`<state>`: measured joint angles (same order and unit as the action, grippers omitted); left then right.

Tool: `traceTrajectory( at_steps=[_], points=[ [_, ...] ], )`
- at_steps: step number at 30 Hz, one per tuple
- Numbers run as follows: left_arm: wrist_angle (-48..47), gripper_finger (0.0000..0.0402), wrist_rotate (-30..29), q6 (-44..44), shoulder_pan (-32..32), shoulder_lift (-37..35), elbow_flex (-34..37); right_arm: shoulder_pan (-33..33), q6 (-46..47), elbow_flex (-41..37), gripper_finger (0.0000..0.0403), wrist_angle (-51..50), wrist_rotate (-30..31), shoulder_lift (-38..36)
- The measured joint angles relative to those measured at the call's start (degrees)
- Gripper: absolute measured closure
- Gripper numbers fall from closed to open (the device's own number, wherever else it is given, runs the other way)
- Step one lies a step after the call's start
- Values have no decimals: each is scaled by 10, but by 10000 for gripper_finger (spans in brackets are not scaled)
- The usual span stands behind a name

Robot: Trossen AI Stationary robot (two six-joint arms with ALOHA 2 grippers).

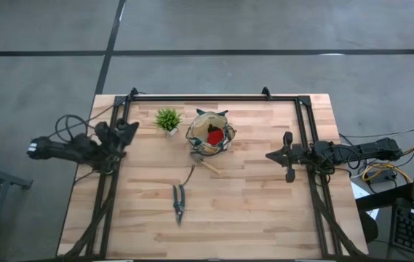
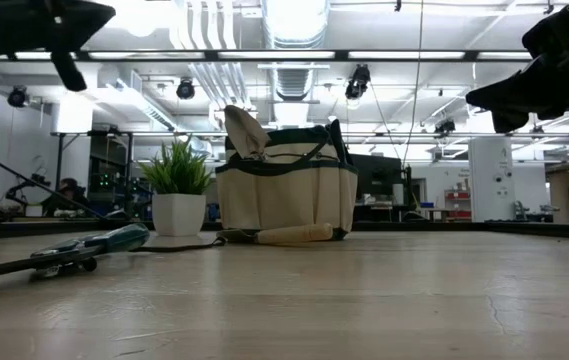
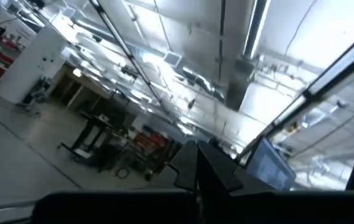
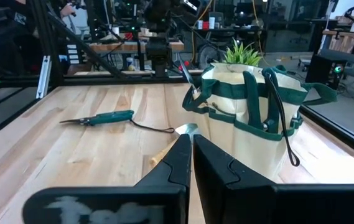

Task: Pick & Place Garden tools in Gardening bag
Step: Put the green shear scissors into the white gardening bag

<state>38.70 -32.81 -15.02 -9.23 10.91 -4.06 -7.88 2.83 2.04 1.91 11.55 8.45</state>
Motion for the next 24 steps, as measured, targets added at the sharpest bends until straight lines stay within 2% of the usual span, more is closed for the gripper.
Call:
traceTrajectory(
  at_steps=[3,7,12,15,20,24],
  points=[
    [-41,384,1,28,0,45,-30,0,0,0,390,0,0,0],
    [-121,354,-2,63,1,103,-100,0,1,0,390,0,0,0],
    [-309,299,-34,-41,0,176,-182,0,0,0,390,0,0,0],
    [-367,255,-43,-117,0,245,-209,0,1,0,390,0,0,0],
    [-436,187,5,-186,-3,362,-247,0,0,0,390,0,0,0],
    [-484,163,49,-190,4,440,-273,0,1,0,390,0,1,-1]
  ],
)
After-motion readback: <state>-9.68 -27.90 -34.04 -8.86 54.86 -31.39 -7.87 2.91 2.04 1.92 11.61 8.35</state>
